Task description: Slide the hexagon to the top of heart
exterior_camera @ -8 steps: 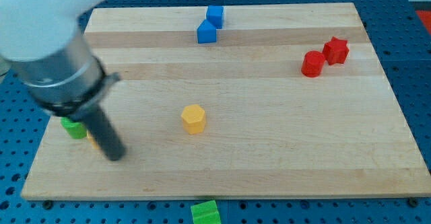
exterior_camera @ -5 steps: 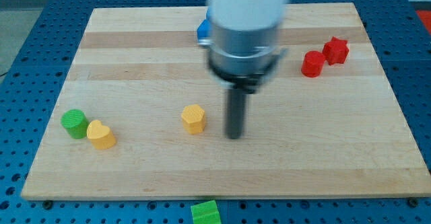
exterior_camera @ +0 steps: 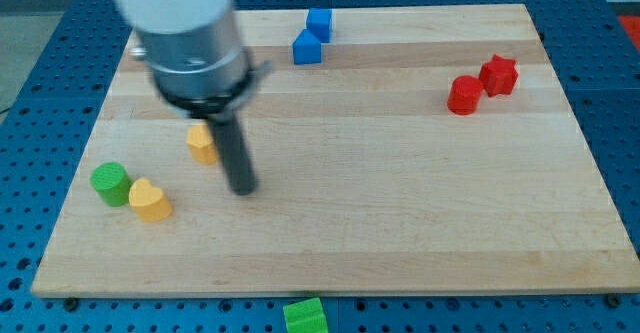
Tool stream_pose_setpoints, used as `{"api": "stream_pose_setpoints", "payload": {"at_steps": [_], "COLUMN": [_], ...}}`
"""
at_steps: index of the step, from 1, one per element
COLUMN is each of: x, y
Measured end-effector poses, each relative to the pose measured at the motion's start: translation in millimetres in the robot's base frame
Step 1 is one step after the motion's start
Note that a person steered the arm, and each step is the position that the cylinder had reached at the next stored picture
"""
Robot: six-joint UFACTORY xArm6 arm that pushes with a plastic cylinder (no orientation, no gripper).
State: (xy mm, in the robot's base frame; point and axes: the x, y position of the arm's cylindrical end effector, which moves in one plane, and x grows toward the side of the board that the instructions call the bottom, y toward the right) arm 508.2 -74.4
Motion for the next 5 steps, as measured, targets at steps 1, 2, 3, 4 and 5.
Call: {"api": "stream_pose_setpoints", "payload": {"at_steps": [1,2,3,4,5], "x": [-35,-68,-40,-27,-46], "y": [49,-1,-79,-94,-94]}}
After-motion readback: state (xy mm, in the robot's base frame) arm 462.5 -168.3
